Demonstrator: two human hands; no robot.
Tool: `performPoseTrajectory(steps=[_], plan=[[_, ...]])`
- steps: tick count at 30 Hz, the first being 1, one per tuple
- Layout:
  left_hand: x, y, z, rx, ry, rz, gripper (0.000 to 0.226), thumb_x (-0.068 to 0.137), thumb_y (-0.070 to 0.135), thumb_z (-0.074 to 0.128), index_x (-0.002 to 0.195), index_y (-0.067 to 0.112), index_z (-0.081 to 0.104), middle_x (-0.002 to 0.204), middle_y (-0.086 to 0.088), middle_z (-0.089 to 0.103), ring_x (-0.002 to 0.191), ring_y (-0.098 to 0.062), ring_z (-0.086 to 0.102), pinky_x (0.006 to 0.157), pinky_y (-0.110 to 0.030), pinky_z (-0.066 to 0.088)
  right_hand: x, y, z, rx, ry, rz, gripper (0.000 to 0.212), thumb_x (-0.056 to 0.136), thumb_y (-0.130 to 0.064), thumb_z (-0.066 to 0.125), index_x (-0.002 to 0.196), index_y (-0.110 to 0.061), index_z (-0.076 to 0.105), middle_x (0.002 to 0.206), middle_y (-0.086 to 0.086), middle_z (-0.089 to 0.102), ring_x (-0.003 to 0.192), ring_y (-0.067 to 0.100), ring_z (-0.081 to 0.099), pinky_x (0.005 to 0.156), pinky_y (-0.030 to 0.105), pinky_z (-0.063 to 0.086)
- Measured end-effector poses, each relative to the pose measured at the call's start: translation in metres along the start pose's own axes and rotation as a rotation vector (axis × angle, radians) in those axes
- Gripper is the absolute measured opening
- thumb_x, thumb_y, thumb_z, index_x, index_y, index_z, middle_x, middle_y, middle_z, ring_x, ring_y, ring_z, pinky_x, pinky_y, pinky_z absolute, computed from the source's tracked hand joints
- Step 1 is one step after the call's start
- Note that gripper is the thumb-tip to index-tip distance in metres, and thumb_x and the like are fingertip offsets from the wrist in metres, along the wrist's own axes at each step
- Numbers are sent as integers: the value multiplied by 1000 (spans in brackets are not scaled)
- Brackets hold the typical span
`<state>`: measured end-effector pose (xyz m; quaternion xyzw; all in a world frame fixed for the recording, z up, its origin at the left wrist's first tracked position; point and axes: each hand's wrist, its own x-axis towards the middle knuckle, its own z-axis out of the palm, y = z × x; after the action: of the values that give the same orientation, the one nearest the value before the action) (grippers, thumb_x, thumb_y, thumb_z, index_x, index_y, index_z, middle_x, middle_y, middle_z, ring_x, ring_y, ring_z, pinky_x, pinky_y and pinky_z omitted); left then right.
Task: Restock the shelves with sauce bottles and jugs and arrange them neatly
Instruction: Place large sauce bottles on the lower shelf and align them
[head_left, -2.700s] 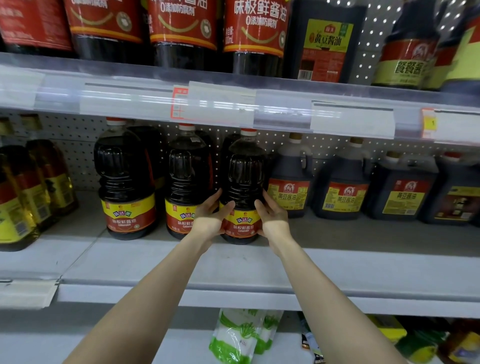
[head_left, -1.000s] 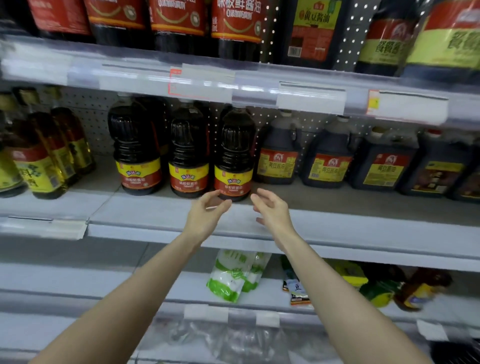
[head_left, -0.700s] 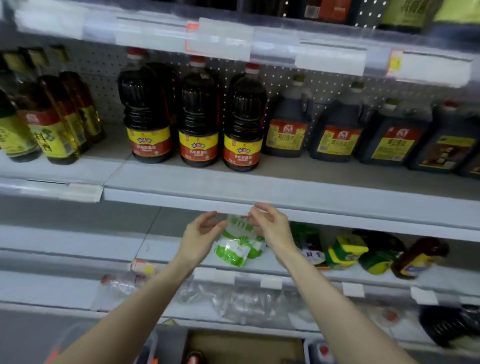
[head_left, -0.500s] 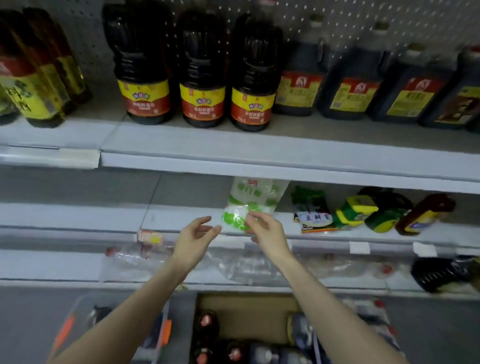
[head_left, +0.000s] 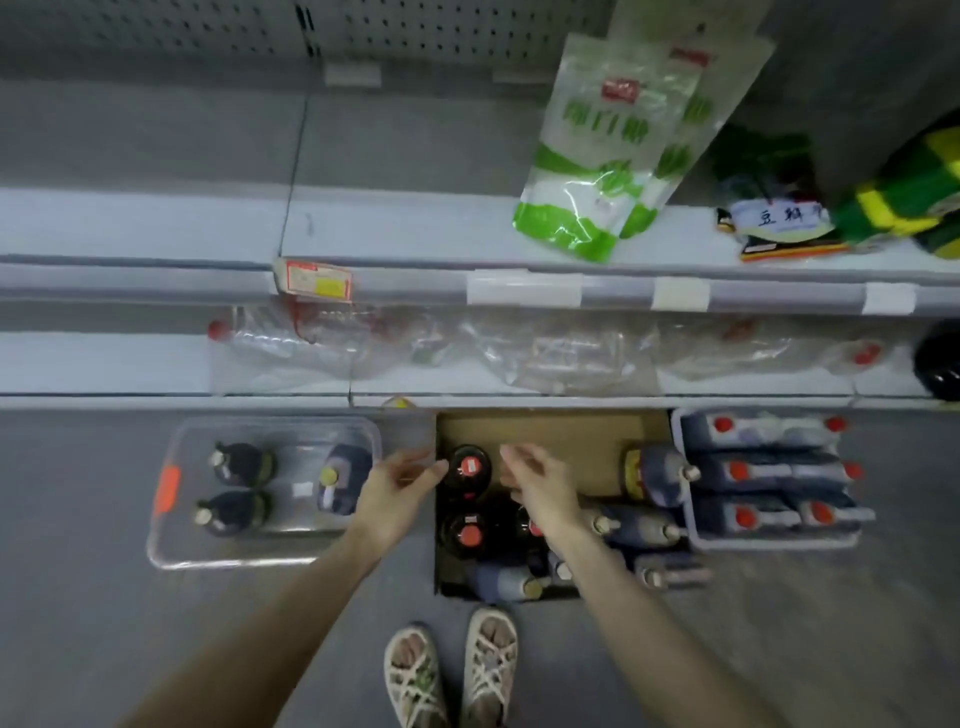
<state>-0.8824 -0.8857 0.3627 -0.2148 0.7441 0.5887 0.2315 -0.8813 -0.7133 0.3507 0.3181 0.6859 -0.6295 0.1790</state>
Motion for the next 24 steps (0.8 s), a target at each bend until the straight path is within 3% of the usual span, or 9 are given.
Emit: performPoseTrajectory(steps=[3, 7, 11, 14, 17, 20, 24], plan=[[21, -41, 5, 52, -20, -62, 32, 89, 22, 66, 117, 8, 61, 95, -2, 62, 92, -14, 57, 82, -24, 43, 26, 42, 12, -29, 13, 60, 10, 94, -20, 61, 99, -11, 63, 85, 2, 66, 75, 14, 62, 66, 19, 49], [55, -93, 12, 48, -2, -125, 31, 90, 17, 65, 118, 3, 60, 97, -9, 62, 91, -18, 58, 78, -26, 45, 68, 103, 28, -86, 38, 131, 31, 93, -22, 63, 113, 2, 63, 93, 9, 68, 85, 20, 65, 73, 25, 51], [76, -145, 24, 20, 31, -220, 30, 91, 12, 62, 119, 3, 58, 93, -9, 61, 85, -17, 58, 72, -21, 46, 102, 159, 35, -141, 60, 239, 43, 90, -36, 66, 121, -6, 57, 110, 10, 67, 106, 27, 63, 99, 43, 47], [96, -172, 30, 13, 31, -254, 30, 92, 14, 61, 120, 3, 57, 91, -9, 61, 79, -13, 57, 66, -14, 46, 126, 183, 43, -131, 54, 273, 56, 90, -39, 65, 133, -7, 50, 115, 7, 65, 112, 23, 60, 104, 39, 43], [117, -197, 35, 25, 30, -279, 35, 92, 23, 61, 124, 8, 56, 97, -7, 63, 91, -21, 61, 74, -25, 50, 149, 202, 51, -100, 36, 290, 57, 91, -37, 64, 137, -8, 46, 97, -5, 62, 103, 14, 57, 96, 29, 43], [132, -212, 40, 9, 34, -300, 41, 92, 29, 61, 128, 11, 54, 105, -6, 64, 100, -22, 63, 87, -38, 51, 162, 212, 60, -95, 12, 300, 67, 90, -44, 63, 143, -11, 39, 109, -3, 59, 112, 16, 55, 99, 31, 42], [150, -225, 50, -1, 33, -296, 38, 93, 27, 60, 127, 10, 55, 102, -4, 64, 99, -22, 64, 86, -38, 52, 178, 227, 66, -87, -9, 320, 65, 89, -50, 61, 141, -19, 41, 120, -5, 53, 123, 21, 51, 106, 38, 40]])
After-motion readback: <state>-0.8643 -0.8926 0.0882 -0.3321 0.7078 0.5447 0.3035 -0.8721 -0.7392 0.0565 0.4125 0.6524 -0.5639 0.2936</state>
